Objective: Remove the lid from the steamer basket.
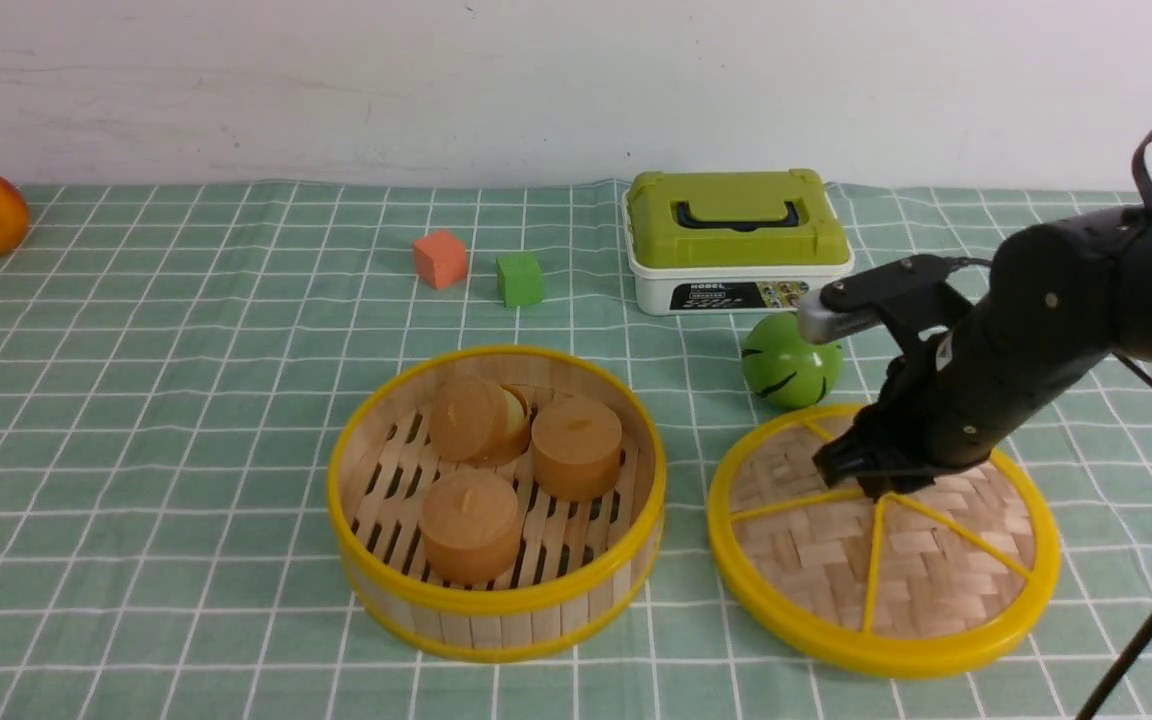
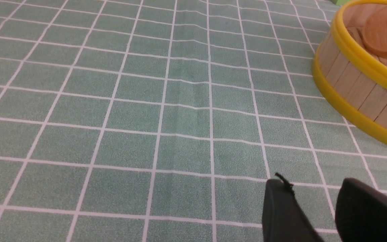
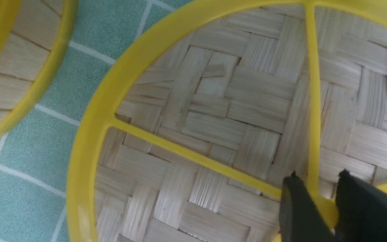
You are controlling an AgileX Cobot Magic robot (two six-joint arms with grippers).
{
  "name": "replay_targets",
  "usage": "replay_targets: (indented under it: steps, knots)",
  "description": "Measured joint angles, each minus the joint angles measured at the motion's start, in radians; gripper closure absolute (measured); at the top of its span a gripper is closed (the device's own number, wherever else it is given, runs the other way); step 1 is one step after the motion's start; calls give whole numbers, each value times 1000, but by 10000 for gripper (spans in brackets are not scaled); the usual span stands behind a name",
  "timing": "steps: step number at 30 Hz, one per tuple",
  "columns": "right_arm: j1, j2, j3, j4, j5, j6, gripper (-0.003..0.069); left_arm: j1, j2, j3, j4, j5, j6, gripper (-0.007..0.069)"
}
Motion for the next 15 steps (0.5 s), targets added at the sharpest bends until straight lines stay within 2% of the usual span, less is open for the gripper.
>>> replay_targets:
  steps: [2,3,4,5,7,12,15]
  knots:
    - [0,0,-9,0,9,0,404,0,0,0,0,0,0,386]
    - [0,-8,-29,0,41,0,347,0,0,0,0,0,0,386]
    - [0,-10,-32,0,46,0,332,0,0,0,0,0,0,386]
    - [0,-35,-54,0,99,0,279,0,0,0,0,0,0,386]
    - [0,-98,-70,0,164,0,239,0,0,0,0,0,0,386]
    - [0,-352,-43,-1,245,0,242,0,0,0,0,0,0,386]
    - [0,-581,51,-1,255,0,317,0,0,0,0,0,0,386]
